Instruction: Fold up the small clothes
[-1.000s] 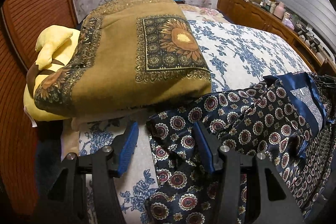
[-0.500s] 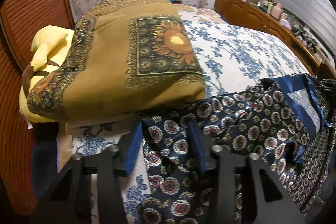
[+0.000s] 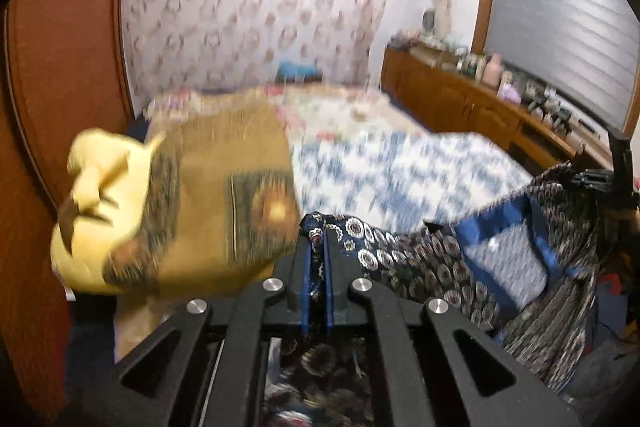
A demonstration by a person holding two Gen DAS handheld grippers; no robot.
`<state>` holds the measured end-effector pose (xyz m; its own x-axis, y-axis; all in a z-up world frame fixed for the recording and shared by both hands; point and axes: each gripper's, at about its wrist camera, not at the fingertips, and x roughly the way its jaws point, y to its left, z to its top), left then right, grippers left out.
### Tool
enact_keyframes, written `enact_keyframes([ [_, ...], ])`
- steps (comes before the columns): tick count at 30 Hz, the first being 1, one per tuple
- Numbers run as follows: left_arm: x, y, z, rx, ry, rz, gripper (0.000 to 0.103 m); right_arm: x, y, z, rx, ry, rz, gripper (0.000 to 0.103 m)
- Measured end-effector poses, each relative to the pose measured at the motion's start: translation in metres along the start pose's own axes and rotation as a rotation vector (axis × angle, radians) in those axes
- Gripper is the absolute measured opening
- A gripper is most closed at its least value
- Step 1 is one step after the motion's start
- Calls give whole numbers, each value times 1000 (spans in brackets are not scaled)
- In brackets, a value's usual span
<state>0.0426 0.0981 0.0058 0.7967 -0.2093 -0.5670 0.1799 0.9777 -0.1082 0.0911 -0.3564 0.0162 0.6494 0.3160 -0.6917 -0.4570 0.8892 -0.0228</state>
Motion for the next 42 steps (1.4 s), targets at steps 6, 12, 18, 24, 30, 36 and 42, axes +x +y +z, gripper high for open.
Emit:
enact_keyframes([
  [6, -17, 7, 57, -6, -133, 21, 2, -32, 1, 52, -67, -112, -62, 3],
  [12, -5, 30, 115, -19, -204, 86, 2, -46, -12, 120, -95, -200, -144, 3],
  [18, 60, 62, 128, -24, -82, 148, 4, -1, -30, 151, -50, -159, -211, 4],
  [24, 105, 72, 100, -53, 62, 131, 15, 65, -39, 127, -9, 5, -235, 47],
  [30, 95, 60, 68, -39, 78, 103, 40, 78, -33, 95, 6, 42, -193, 48],
  [36, 76, 43, 33, -29, 79, 66, 54, 73, -17, 62, 41, 46, -140, 48],
  [42, 69, 31, 4, -27, 102, 76, 54, 74, 6, 37, 43, 74, -89, 48],
])
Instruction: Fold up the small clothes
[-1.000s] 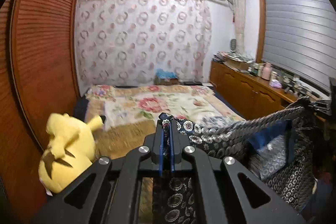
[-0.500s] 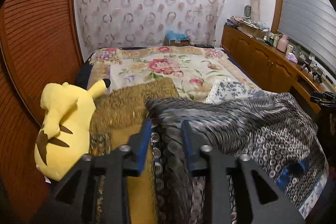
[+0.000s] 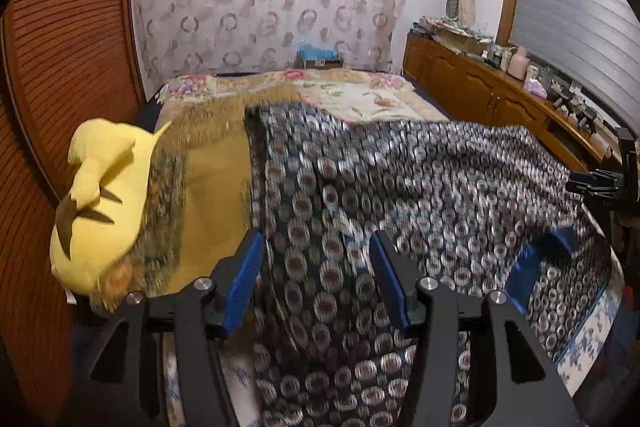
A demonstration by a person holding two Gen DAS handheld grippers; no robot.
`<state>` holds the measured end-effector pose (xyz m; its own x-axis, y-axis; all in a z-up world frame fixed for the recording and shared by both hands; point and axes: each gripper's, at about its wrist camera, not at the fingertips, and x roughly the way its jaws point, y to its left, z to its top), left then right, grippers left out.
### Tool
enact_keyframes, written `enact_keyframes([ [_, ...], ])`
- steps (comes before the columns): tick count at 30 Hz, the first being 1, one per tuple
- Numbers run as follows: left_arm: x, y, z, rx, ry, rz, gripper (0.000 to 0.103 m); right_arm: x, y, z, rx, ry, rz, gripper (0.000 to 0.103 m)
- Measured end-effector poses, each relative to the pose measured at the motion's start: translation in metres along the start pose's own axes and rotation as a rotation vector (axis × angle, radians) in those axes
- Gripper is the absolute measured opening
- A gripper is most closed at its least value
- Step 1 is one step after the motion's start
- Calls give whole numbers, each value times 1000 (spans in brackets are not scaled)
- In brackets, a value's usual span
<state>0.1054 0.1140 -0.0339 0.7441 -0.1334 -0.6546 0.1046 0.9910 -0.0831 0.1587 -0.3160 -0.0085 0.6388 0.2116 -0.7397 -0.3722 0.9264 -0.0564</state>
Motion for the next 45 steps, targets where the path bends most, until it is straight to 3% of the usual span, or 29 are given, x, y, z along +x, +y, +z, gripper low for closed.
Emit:
enact_keyframes([
  [9, -3, -3, -33, -23, 25, 22, 54, 29, 20, -21, -53, 96, 32, 49],
  [19, -1, 1, -58, -68, 48, 29, 54, 31, 10, -25, -5, 77, 43, 66],
  [32, -15, -4, -60, -101, -19, 13, 54, 31, 9, -25, 0, 78, 33, 71],
  [45, -3, -2, -57, -112, -14, -15, 34, 31, 9, -25, 0, 78, 33, 71],
])
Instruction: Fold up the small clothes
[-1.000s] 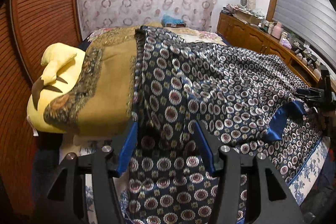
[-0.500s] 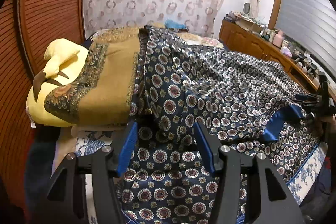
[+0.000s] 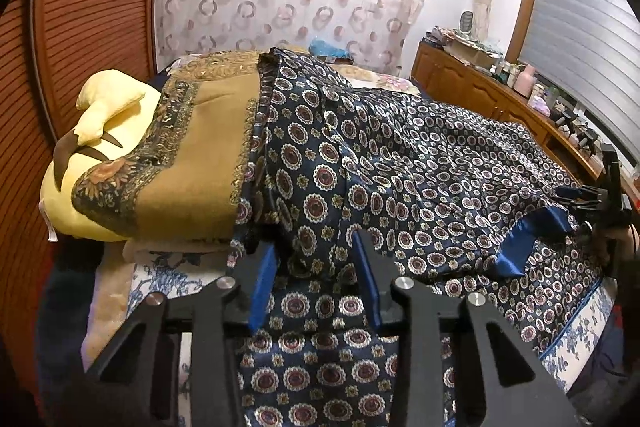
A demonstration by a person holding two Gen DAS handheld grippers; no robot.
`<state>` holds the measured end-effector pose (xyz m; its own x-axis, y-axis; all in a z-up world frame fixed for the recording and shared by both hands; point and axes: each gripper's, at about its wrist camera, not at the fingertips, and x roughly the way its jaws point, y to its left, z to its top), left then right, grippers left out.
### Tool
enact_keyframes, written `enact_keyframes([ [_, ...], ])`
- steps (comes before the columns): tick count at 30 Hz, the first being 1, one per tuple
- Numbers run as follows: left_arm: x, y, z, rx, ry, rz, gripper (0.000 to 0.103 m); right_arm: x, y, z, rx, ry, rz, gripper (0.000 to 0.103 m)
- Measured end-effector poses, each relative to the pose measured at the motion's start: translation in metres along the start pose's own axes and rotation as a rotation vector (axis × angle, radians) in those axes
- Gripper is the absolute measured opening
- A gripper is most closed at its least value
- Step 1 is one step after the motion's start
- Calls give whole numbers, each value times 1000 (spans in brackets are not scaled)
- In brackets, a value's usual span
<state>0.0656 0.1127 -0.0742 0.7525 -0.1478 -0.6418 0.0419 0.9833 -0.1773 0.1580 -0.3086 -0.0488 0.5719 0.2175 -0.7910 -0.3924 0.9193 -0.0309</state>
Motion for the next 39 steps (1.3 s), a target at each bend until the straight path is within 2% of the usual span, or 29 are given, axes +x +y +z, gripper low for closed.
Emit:
enact_keyframes([
  [7, 8, 1, 4, -17, 4, -12, 28, 0, 0, 0, 0, 0, 0, 72],
  [16, 10, -2, 6, -24, -3, -3, 27, -2, -2, 0, -1, 0, 11, 72],
  [21, 9, -4, 4, -23, 0, -4, 27, -34, -24, -2, 70, -90, 27, 71],
  [23, 9, -5, 4, -21, -2, -5, 27, -44, -36, -3, 81, -103, -3, 71],
  [25, 8, -6, 4, -24, -11, -11, 27, -47, -49, -5, 98, -92, -17, 66],
  [31, 8, -7, 5, -24, -14, 1, 27, -43, -72, -12, 111, -61, -111, 63],
  [33, 8, -7, 6, -22, -15, 2, 27, -39, -80, -14, 132, -50, -108, 62],
  [34, 8, -7, 7, -21, -17, 4, 27, -37, -82, -13, 140, -44, -102, 57],
  [36, 9, -7, 9, -15, -21, 7, 18, -32, -83, -14, 144, -33, -69, 46],
  [38, 9, -6, 12, -14, -24, 15, 4, -28, -79, -13, 131, -26, -36, 21],
  [39, 9, -6, 13, -13, -25, 17, 1, -27, -77, -12, 121, -24, -21, 13],
])
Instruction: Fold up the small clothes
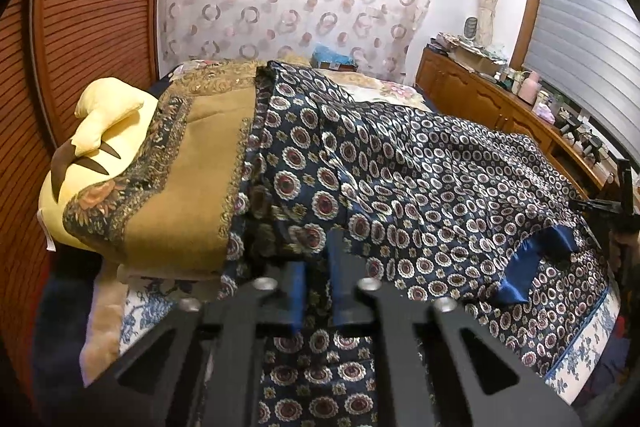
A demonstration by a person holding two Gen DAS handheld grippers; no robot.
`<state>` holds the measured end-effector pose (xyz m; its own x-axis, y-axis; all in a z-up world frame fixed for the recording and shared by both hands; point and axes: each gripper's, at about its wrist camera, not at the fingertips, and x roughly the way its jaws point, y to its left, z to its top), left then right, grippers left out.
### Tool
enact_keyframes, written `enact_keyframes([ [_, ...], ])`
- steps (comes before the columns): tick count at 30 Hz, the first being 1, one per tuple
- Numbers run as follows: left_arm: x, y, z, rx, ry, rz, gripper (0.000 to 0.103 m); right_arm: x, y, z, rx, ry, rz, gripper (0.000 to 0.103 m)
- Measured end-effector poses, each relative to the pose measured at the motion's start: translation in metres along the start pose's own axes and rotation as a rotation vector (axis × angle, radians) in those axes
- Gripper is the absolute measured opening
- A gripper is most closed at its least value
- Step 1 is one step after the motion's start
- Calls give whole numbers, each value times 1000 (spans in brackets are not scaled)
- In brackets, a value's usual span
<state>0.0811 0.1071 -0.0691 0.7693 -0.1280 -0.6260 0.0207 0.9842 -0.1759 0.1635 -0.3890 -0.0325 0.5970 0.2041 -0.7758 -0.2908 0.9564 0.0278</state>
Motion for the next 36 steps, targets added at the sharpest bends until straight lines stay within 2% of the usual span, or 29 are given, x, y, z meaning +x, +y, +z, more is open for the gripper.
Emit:
enact_keyframes([
  [1, -1, 0, 1, 2, -1, 0, 0, 0, 5, 1, -11, -4, 22, 4],
  [3, -6, 0, 4, 1, -19, -6, 0, -6, 9, 2, -17, -27, 55, 1],
  [8, -28, 6, 13, -16, -69, -27, 0, -44, 10, 12, 14, -135, 84, 0],
  [13, -48, 19, 15, -41, -110, -28, 0, -79, 3, 10, 43, -189, 101, 0],
  [20, -66, 33, -8, -54, -89, -20, 0, -98, 3, -23, 50, -146, 112, 0],
  [25, -68, 38, -22, -52, -62, -7, 0, -102, 3, -49, 49, -108, 88, 0],
  [30, -62, 40, -23, -56, -36, -2, 0, -91, 8, -52, 10, -70, 28, 0],
  [33, -61, 36, -20, -37, -26, 6, 3, -89, 12, -46, -14, -71, -23, 17],
  [36, -68, 31, -21, -15, -35, 1, 17, -94, 18, -41, -30, -94, -57, 36],
])
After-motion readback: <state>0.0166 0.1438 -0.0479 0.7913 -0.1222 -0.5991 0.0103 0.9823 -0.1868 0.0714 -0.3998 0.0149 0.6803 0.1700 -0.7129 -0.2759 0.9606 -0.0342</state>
